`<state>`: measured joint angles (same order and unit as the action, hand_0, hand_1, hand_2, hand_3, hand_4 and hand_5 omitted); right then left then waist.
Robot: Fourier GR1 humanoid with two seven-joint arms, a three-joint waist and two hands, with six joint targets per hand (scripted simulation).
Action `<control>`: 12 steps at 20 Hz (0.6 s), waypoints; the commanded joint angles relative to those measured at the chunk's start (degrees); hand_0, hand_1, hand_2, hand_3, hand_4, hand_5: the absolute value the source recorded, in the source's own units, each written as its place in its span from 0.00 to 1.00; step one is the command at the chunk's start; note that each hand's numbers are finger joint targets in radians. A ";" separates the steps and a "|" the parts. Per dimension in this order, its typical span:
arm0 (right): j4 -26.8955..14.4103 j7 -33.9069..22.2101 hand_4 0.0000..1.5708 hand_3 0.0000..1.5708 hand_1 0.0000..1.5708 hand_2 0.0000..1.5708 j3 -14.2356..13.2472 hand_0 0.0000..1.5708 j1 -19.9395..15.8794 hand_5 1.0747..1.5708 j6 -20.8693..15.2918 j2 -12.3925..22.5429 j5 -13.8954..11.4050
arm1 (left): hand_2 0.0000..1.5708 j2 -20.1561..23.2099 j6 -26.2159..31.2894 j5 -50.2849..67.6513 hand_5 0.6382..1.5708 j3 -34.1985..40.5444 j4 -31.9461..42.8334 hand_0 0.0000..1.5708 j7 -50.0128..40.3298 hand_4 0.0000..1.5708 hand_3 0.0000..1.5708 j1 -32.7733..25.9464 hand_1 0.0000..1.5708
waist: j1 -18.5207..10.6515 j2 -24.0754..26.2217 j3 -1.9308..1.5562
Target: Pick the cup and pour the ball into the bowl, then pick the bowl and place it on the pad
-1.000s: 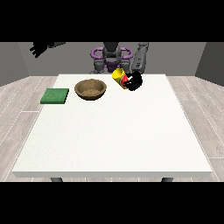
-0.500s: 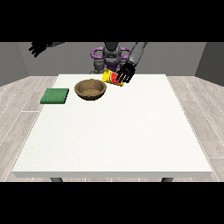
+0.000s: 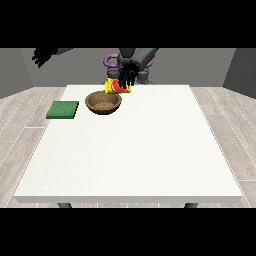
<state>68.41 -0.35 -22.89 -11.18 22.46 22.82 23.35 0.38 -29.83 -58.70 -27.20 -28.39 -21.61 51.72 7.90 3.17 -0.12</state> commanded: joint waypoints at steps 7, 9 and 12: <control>-5.10 1.37 0.44 0.18 0.00 0.00 0.58 0.00 -5.31 0.96 -0.49 0.48 -1.48 | 1.00 -0.38 15.50 -15.30 1.00 -13.45 0.59 0.77 -15.19 0.67 1.00 10.66 0.77 | 0.29 -1.05 0.01; -6.31 2.46 0.44 0.19 0.00 0.00 1.15 0.00 -2.20 0.97 1.24 -0.14 -1.96 | 0.95 -0.38 21.52 -14.17 1.00 -15.19 -2.58 0.39 -14.32 0.65 0.98 8.08 0.39 | 1.41 2.15 0.03; -4.61 0.92 0.44 0.21 0.00 0.00 2.77 0.00 -5.26 0.96 -2.09 -2.02 -2.80 | 0.79 -0.38 26.05 -14.58 1.00 -16.80 -6.00 0.16 -14.15 0.69 0.99 7.58 0.16 | 1.87 1.34 0.09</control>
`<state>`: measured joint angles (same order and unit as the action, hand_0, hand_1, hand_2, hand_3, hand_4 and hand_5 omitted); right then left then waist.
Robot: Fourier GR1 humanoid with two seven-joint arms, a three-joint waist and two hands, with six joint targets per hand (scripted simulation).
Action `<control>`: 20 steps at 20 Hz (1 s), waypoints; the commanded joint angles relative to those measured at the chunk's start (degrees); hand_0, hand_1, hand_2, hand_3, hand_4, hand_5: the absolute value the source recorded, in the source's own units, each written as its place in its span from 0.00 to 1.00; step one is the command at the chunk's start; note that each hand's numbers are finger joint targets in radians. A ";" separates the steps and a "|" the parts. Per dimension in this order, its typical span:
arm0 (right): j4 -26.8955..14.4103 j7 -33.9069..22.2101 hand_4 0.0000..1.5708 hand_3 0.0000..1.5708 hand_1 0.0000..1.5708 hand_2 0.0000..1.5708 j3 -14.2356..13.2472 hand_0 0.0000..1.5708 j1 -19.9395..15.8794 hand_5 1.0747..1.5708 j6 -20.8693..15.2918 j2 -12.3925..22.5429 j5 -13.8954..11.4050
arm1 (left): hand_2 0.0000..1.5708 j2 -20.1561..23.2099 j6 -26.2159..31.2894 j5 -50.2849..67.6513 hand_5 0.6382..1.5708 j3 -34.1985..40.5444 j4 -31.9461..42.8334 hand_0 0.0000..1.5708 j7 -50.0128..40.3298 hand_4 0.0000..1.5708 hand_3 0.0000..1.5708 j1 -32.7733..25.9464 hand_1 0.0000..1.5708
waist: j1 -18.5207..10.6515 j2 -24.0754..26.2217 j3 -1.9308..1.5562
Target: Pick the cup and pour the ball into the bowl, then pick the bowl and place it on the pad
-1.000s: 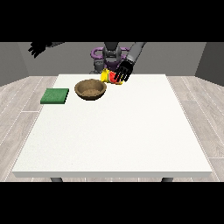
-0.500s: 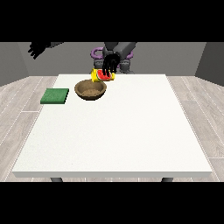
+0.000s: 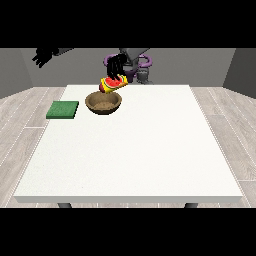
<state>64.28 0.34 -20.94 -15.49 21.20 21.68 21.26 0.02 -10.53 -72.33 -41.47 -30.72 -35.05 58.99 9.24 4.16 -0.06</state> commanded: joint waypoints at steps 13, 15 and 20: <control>0.66 0.09 0.47 0.11 0.00 0.00 -0.80 0.00 3.23 0.96 -4.17 -0.84 -1.23 | 0.96 8.20 -6.77 15.92 0.99 16.95 -18.34 0.66 9.63 0.84 0.73 -8.38 0.66 | -7.66 2.99 0.39; 0.21 0.88 0.48 0.07 0.00 0.00 -1.08 0.00 3.24 0.97 -6.07 -1.59 -1.96 | 0.76 8.25 -7.98 23.79 0.98 23.22 -22.08 0.51 13.34 0.83 0.56 -8.93 0.51 | -10.44 2.34 0.54; -0.05 1.27 0.50 0.00 0.00 0.00 -1.02 0.00 3.29 0.97 -8.25 -3.23 -2.48 | 0.00 8.04 -6.20 44.60 1.00 39.90 -29.33 0.00 18.75 0.73 0.00 -8.81 0.00 | -13.96 0.68 0.95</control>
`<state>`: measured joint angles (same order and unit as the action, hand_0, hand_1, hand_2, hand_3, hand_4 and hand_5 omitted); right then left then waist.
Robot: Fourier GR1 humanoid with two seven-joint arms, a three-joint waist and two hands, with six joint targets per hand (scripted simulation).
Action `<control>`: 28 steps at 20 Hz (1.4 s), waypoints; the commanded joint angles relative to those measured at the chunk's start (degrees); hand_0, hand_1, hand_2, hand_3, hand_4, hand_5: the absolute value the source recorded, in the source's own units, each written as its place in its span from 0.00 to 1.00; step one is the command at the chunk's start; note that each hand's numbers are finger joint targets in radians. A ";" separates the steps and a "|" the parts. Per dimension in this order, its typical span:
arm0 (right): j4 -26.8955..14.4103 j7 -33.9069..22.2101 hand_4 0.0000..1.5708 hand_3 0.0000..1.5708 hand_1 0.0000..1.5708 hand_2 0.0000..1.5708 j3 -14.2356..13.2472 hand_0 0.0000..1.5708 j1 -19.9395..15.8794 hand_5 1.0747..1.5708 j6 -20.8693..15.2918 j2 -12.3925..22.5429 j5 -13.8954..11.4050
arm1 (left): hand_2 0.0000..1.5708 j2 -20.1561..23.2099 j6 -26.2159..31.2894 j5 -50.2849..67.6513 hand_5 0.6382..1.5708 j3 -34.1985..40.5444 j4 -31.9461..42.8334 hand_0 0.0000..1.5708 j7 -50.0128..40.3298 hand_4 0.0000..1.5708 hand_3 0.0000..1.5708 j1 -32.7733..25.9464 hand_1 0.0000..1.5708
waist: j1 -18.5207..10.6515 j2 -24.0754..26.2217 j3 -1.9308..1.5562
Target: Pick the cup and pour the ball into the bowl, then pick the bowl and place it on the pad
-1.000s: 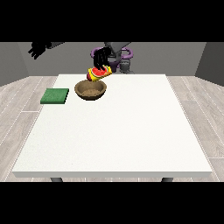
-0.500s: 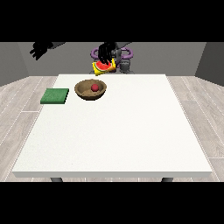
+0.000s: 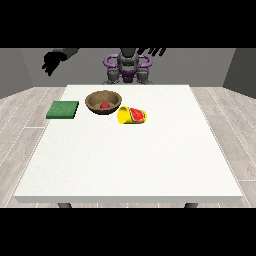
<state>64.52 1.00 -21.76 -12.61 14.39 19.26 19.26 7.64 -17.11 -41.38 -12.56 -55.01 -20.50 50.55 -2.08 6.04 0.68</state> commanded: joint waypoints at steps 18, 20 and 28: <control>-10.61 15.05 0.44 0.00 0.00 0.00 1.73 0.00 -1.58 0.99 -6.97 -10.59 -3.76 | 0.00 18.55 33.92 49.12 0.99 34.44 -9.01 0.00 13.39 0.63 0.00 -5.70 0.00 | -7.15 -12.67 -0.72; -12.68 14.60 0.39 0.00 0.00 0.00 0.92 0.00 -3.85 0.97 -7.52 -10.10 -2.97 | 0.00 22.29 37.40 52.25 0.98 36.47 -8.84 0.00 10.12 0.63 0.00 -4.89 0.00 | -8.07 -11.53 -0.72; -24.68 23.70 0.33 0.00 0.00 0.00 1.19 0.00 -8.95 0.97 -6.97 -9.97 -4.41 | 0.00 23.15 36.65 54.82 0.96 36.88 -14.16 0.00 11.09 0.64 0.00 -8.13 0.00 | -7.28 -16.00 -0.74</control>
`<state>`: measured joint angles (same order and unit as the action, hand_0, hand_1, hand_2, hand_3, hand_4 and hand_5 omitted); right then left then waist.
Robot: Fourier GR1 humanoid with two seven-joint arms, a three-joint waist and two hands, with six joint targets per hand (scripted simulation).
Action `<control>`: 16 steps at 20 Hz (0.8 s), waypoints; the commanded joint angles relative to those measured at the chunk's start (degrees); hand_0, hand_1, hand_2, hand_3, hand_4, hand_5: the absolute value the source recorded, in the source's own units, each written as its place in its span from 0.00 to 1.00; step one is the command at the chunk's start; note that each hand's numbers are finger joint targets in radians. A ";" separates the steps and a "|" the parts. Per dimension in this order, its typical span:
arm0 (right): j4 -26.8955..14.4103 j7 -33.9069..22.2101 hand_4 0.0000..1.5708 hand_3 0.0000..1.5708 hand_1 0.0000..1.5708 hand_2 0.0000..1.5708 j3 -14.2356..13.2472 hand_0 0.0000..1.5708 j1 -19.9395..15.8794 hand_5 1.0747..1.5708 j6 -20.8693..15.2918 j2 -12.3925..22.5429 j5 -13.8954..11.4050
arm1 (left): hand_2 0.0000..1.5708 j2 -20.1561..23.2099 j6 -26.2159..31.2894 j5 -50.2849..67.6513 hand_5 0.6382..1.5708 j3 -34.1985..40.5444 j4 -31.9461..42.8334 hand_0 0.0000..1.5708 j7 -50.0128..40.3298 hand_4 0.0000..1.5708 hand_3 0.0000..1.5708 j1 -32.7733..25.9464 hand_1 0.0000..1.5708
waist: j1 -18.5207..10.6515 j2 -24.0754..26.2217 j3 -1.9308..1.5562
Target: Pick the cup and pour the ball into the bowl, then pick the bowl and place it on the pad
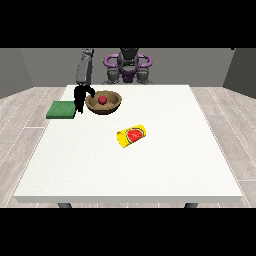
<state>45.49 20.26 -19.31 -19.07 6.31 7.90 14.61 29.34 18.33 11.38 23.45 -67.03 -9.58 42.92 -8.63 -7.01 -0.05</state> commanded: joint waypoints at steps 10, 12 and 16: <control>-9.95 5.13 0.29 0.00 0.00 0.00 1.85 0.00 -7.01 0.95 -2.80 -0.86 -2.12 | 0.00 3.54 -1.15 3.31 0.97 1.37 -2.97 0.00 -2.39 0.65 0.00 -1.70 0.00 | 2.80 -1.44 0.02; -12.09 9.88 0.28 0.00 0.00 0.00 0.30 0.00 -7.50 0.95 -0.64 -0.51 -0.84 | 0.00 4.92 1.80 5.81 0.96 2.32 -4.75 0.00 -1.75 0.65 0.00 -2.15 0.00 | -0.09 -4.02 0.00; -11.44 10.42 0.30 0.00 0.00 0.00 2.07 0.00 -6.54 0.95 -4.33 -4.79 -1.93 | 0.00 6.71 4.15 6.98 0.97 3.28 -2.65 0.00 -1.41 0.65 0.00 -3.62 0.00 | 0.54 -2.47 0.02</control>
<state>36.68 31.23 -18.19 -25.26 4.22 6.41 13.08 35.36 20.60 16.89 26.69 -69.65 -10.41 40.54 -7.37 -9.79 0.85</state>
